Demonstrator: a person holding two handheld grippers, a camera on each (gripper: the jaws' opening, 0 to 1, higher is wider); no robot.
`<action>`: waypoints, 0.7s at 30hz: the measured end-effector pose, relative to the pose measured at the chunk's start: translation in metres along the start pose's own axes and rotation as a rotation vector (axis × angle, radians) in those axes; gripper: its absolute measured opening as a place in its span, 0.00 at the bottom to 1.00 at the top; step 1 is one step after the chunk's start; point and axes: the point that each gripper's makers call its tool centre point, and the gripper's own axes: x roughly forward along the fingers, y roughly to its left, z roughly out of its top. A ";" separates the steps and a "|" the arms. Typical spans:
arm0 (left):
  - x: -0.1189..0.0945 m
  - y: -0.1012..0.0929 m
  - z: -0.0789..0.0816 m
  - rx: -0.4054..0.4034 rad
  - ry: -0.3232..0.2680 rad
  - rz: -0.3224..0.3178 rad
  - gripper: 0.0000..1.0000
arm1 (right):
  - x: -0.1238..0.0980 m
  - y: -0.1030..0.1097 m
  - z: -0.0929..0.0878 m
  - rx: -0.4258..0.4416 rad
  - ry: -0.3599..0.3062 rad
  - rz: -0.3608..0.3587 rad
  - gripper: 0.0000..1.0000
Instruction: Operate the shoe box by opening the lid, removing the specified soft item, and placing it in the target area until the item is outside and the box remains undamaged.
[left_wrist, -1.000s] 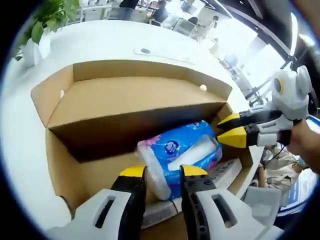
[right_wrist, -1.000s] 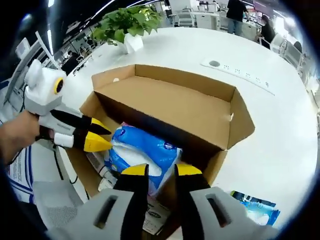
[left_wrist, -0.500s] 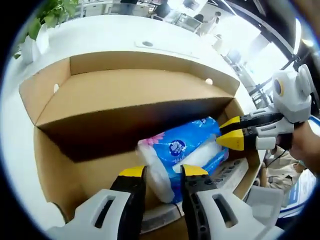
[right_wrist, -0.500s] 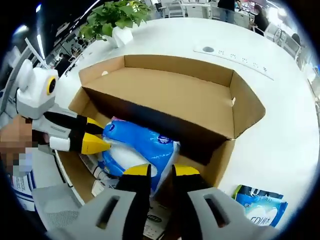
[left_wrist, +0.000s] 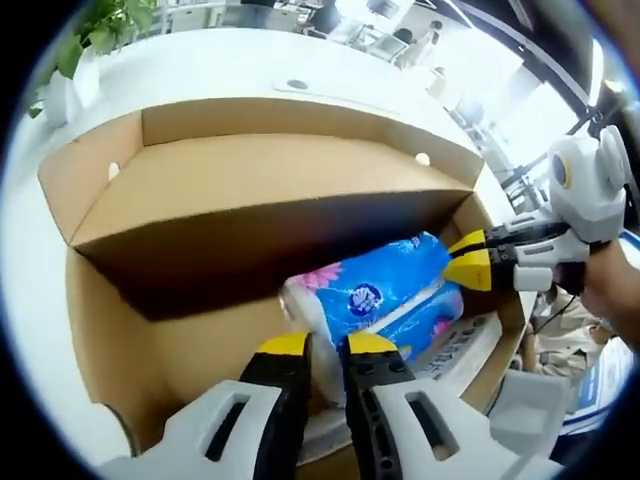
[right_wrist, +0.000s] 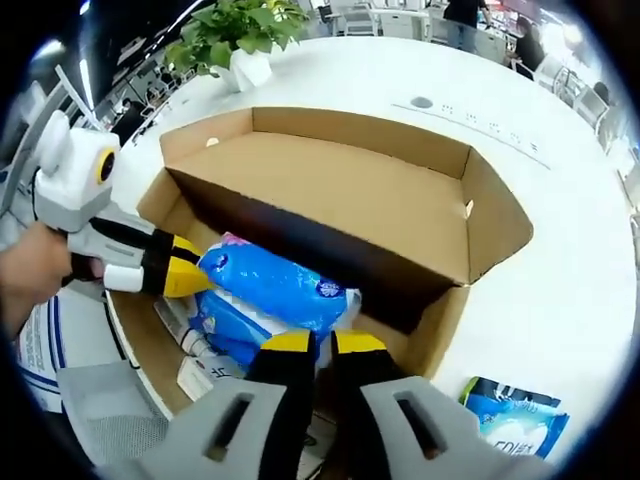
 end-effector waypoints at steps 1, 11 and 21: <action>0.000 -0.001 0.000 -0.002 -0.003 -0.002 0.02 | 0.001 0.001 -0.001 -0.011 0.004 -0.002 0.00; -0.004 -0.003 0.000 0.004 -0.013 -0.008 0.00 | -0.001 0.000 0.004 -0.036 -0.009 -0.012 0.00; -0.013 -0.004 0.003 -0.003 -0.019 -0.015 0.00 | -0.011 0.004 0.014 -0.028 -0.034 0.002 0.00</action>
